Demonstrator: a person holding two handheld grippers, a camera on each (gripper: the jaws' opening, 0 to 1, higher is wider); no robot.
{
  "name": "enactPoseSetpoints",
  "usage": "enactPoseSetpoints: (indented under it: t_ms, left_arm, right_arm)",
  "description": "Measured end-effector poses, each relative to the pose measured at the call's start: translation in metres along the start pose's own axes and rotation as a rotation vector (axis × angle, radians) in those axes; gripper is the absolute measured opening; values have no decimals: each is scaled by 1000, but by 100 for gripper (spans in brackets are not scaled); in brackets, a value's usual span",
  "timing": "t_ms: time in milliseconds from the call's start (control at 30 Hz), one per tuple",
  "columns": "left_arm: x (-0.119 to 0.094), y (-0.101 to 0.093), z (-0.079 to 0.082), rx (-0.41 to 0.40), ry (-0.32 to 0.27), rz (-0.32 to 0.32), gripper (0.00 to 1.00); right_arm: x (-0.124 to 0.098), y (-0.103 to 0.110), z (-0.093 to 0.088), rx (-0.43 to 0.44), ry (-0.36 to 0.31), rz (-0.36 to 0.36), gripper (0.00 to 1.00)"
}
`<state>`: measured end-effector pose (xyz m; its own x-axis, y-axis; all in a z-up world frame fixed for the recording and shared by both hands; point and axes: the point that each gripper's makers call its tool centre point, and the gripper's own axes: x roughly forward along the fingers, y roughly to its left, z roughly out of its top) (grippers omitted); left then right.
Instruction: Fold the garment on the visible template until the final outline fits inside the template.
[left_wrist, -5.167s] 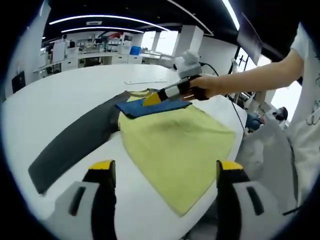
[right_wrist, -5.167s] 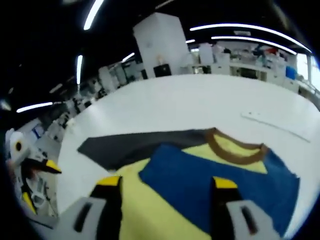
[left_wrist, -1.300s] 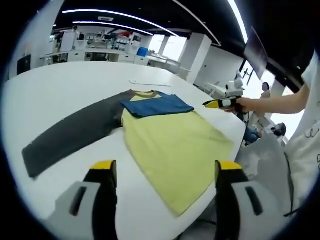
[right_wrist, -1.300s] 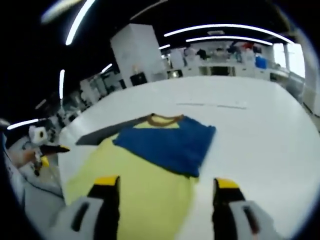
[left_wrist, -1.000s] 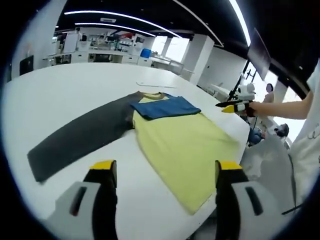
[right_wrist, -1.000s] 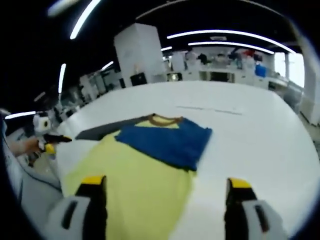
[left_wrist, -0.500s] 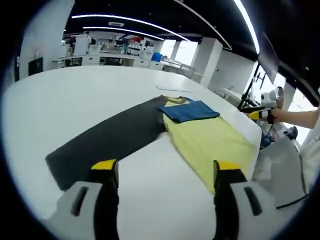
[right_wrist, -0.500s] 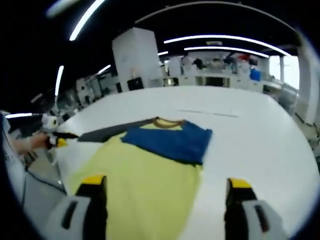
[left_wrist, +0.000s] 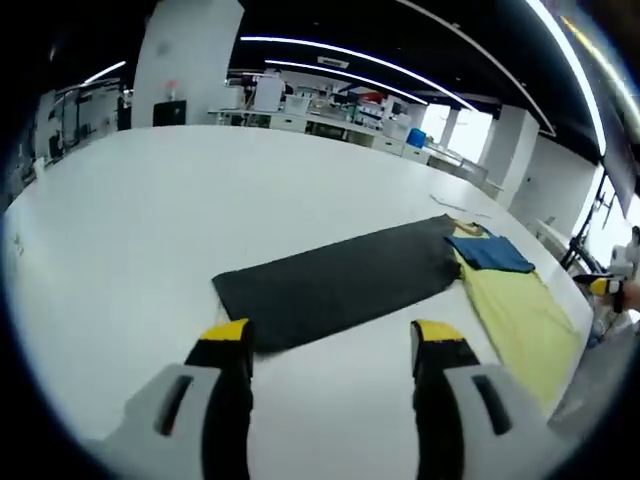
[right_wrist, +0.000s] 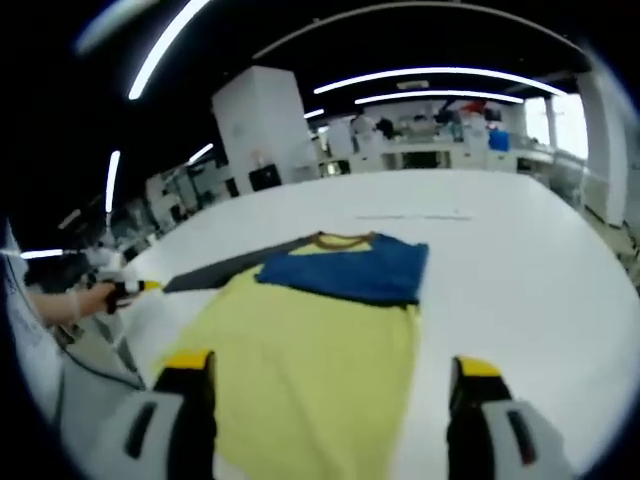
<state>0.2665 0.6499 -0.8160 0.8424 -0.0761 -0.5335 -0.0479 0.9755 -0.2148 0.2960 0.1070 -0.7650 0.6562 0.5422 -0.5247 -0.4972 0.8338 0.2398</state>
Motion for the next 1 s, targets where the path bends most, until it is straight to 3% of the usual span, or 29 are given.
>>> enactPoseSetpoints:
  t_ms: [300,400,767,900,1000]
  left_arm:
    - [7,26,-2,-70,-25,106,42]
    - [10,33,-7,-82,-5,141,34]
    - [9,36,-13,-64,7,208,1]
    - [10,37,-11,-114,25,215,0]
    - [9,40,-11,-94,51,223,0]
  right_arm:
    - [-4,6,-4,26,-3,1,96]
    - [-3,7,-6,31,0,4,95]
    - [-6,11,-9,44,7,12,94]
    - [-9,10,-13,45,21,19,93]
    - [-12,13,-15,45,37,30,92]
